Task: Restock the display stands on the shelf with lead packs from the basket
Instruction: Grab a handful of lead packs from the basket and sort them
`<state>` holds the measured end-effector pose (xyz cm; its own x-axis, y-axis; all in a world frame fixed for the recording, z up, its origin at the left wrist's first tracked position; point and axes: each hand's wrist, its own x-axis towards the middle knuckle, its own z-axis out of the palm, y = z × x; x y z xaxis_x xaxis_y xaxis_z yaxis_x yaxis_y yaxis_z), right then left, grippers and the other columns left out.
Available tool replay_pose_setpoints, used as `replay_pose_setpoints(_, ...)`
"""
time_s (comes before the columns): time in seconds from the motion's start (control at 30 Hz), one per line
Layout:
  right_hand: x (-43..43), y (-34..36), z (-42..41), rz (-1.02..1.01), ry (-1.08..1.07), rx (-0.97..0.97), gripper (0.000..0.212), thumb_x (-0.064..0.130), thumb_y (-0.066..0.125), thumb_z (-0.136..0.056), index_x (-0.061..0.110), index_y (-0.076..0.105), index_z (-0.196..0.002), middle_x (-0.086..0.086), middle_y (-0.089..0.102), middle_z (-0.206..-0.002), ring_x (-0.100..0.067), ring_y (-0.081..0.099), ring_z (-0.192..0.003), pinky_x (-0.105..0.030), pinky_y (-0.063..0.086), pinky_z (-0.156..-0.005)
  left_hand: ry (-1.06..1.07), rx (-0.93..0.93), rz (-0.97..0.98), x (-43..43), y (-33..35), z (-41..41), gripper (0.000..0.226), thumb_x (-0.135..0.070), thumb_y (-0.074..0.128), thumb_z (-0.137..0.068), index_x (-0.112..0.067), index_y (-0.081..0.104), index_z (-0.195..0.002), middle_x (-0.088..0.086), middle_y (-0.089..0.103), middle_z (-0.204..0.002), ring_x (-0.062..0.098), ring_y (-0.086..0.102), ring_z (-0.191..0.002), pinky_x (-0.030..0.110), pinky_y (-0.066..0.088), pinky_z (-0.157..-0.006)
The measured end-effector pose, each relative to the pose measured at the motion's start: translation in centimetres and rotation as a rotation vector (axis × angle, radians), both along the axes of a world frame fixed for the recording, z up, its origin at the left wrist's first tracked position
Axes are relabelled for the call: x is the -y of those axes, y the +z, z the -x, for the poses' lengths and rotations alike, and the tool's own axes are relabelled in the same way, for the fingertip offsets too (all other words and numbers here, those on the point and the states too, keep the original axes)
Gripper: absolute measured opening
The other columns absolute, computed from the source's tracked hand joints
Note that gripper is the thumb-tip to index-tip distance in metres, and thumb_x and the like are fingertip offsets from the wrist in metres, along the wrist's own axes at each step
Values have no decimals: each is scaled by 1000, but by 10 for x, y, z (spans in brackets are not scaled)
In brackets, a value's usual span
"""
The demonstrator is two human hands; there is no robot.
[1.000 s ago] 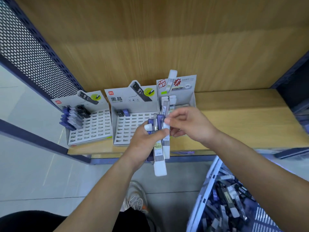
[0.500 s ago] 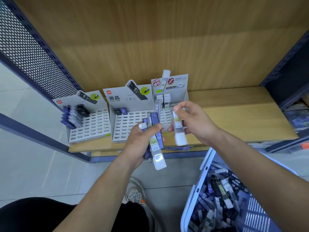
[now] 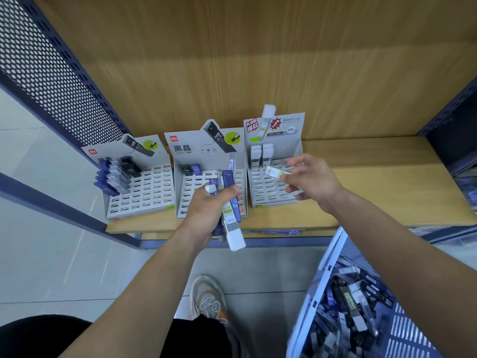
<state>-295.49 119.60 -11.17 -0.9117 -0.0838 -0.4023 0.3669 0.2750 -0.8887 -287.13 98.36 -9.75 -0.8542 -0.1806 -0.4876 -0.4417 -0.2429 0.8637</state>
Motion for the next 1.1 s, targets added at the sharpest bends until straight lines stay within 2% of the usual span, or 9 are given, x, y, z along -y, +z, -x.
replay_pose_setpoints(0.1, 5, -12, 16, -64, -28, -107, 17, 3, 74, -86, 13, 61, -90, -6, 67, -88, -16, 62, -57, -27, 49, -47, -7, 15, 11, 3, -14, 7, 7, -10, 69, -94, -6, 68, -88, 9, 70, -75, 20, 65, -55, 27, 54, -50)
replay_pose_setpoints(0.2, 13, -24, 32, -143, 10, -153, 19, -1, 65, -89, 17, 70, -90, 6, 66, -94, -13, 63, -60, -35, 61, -65, -5, 18, 7, 7, -26, 14, 6, -12, 70, -94, -7, 68, -91, 7, 71, -76, 20, 66, -58, 27, 53, -52)
replay_pose_setpoints(0.27, 17, -31, 42, -184, 44, -177, 23, 2, 60, -89, 20, 72, -93, 3, 68, -87, -16, 65, -65, -42, 60, -70, -3, 25, 9, 10, -33, 18, 7, -14, 70, -93, -7, 69, -94, 6, 72, -78, 21, 67, -62, 28, 53, -54)
replay_pose_setpoints(0.4, 26, -38, 52, -335, 175, -388, 21, 9, 61, -92, 21, 67, -108, 3, 70, -85, -15, 70, -82, -22, 51, -61, 6, 45, 3, 13, -46, 22, 6, -16, 71, -93, -10, 68, -92, 6, 72, -79, 22, 67, -64, 30, 53, -57)
replay_pose_setpoints(0.6, 36, -47, 60, -393, 225, -507, 19, 12, 53, -99, 19, 60, -116, 6, 72, -85, -1, 69, -81, -4, 38, -58, -4, 49, -3, 18, -57, 25, 9, -16, 71, -93, -8, 67, -93, 8, 70, -80, 22, 67, -64, 31, 53, -57)
replay_pose_setpoints(0.67, 38, -48, 58, -401, 254, -558, 18, 11, 54, -99, 17, 63, -113, 2, 74, -85, -4, 71, -82, -9, 46, -65, 1, 49, -9, 19, -58, 25, 9, -16, 71, -93, -8, 66, -94, 8, 70, -80, 22, 67, -65, 31, 53, -58)
replay_pose_setpoints(0.8, 40, -51, 56, -426, 290, -657, 21, 11, 54, -99, 12, 70, -113, -7, 75, -91, -17, 74, -82, -37, 58, -78, 3, 47, -14, 21, -60, 24, 10, -17, 71, -93, -8, 68, -92, 9, 70, -80, 23, 67, -66, 32, 53, -60)
replay_pose_setpoints(0.97, 38, -50, 58, -480, 302, -780, 25, 10, 58, -97, 10, 70, -119, -8, 67, -102, -25, 70, -86, -39, 56, -80, 5, 36, -22, 22, -60, 22, 10, -17, 71, -93, -8, 67, -95, 9, 70, -82, 23, 67, -67, 33, 54, -60)
replay_pose_setpoints(1.1, 42, -47, 60, -507, 324, -771, 13, 11, 62, -95, 15, 69, -106, 0, 70, -85, -16, 70, -76, -37, 57, -70, 14, 33, -30, 23, -59, 21, 12, -16, 71, -93, -6, 67, -98, 9, 71, -81, 23, 66, -67, 34, 55, -62)
